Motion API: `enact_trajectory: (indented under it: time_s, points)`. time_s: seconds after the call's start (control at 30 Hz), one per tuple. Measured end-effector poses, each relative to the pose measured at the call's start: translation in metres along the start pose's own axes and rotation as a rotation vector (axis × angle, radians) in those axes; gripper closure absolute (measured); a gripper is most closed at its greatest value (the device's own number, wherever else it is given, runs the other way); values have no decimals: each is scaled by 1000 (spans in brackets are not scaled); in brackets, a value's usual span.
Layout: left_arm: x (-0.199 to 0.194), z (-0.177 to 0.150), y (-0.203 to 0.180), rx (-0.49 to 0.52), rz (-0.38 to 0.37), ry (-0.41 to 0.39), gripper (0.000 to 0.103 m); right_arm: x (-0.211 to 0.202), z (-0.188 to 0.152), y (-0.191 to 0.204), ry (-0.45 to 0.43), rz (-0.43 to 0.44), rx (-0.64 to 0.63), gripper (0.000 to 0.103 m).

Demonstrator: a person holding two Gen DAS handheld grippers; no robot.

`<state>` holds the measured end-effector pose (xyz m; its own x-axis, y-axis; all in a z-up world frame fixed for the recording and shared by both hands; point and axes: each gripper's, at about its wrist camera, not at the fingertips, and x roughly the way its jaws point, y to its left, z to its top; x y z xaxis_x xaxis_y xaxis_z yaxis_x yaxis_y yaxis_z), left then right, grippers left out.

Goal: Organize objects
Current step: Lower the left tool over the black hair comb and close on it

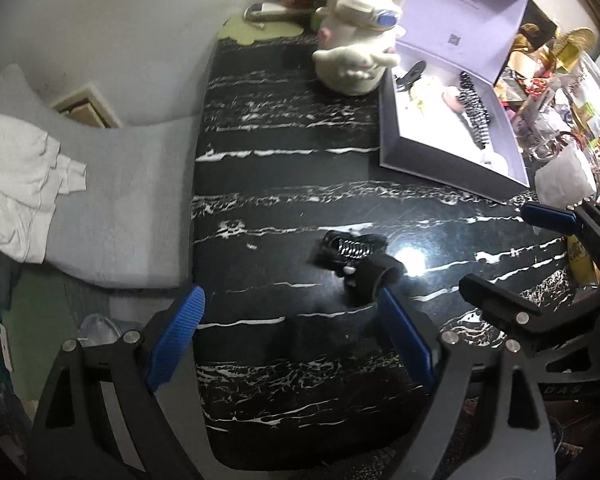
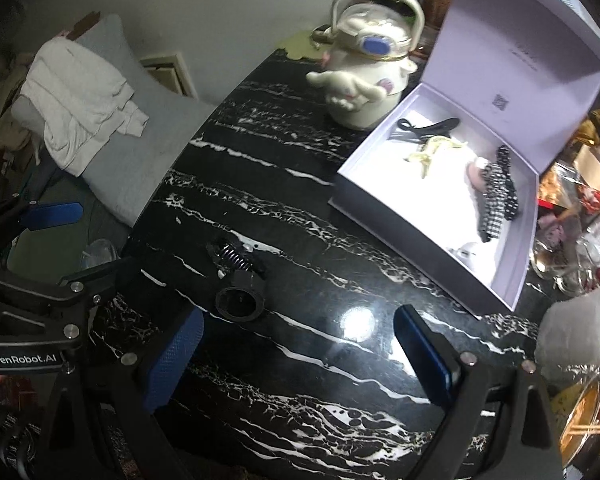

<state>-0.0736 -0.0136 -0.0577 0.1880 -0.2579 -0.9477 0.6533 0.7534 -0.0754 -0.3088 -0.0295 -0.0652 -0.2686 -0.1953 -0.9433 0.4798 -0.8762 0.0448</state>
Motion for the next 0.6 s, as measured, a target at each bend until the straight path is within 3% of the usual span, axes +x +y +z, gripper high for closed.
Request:
enact_trajectory:
  time_s: [0.6]
  points:
    - [50, 2, 15, -10, 2, 120, 15, 58, 7, 1, 123, 59, 2, 6]
